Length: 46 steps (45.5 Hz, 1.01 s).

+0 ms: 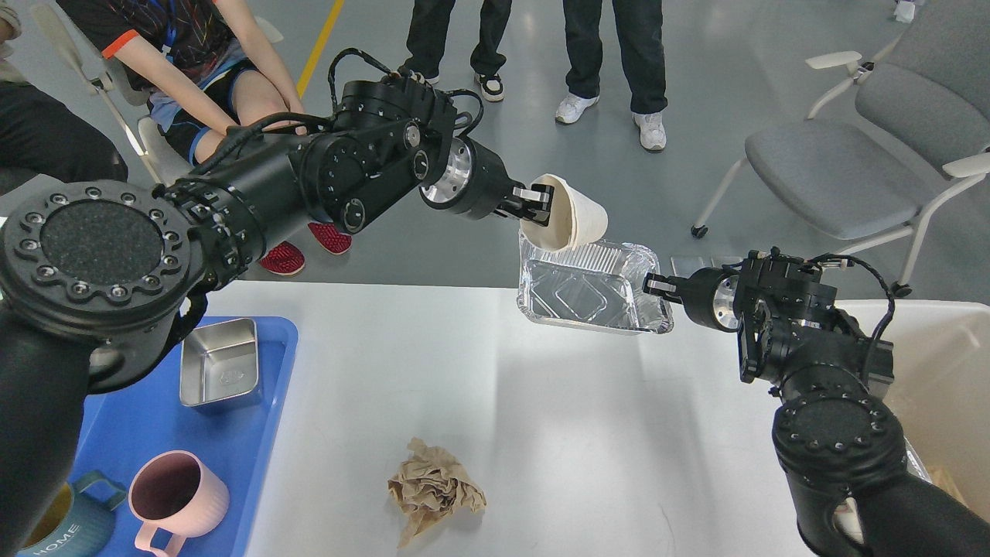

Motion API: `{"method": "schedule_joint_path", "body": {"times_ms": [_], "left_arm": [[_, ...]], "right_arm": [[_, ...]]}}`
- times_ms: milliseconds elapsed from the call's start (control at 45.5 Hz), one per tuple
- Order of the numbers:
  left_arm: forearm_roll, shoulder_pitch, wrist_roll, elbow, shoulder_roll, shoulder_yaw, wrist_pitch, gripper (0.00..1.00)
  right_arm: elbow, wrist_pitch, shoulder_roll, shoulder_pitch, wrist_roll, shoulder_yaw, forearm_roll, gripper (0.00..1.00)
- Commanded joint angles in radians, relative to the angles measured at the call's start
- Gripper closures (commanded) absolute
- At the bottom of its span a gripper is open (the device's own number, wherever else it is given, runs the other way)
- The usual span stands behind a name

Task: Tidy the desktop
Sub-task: 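Lower the paper cup into the foil tray held by the right gripper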

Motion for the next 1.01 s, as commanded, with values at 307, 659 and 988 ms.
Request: {"method": "schedule_joint_path", "body": {"times_ms": [307, 659, 988], "left_arm": [[-0.031, 0.152, 0.012, 0.042, -0.072, -0.008, 0.141, 0.95], [-0.031, 0.164, 0.013, 0.044, -0.072, -0.006, 0.170, 0.90], [-0.031, 0.207, 0.050, 0.044, -0.072, -0.008, 0.177, 0.67]], "right_arm": [[-0.001, 0.000, 0.000, 0.002, 0.000, 0.000, 0.003, 1.00], [-0.001, 0.000, 0.000, 0.002, 0.000, 0.000, 0.003, 1.00], [-0.003, -0.002, 0.000, 0.000, 0.000, 0.000, 0.003, 1.00]]}}
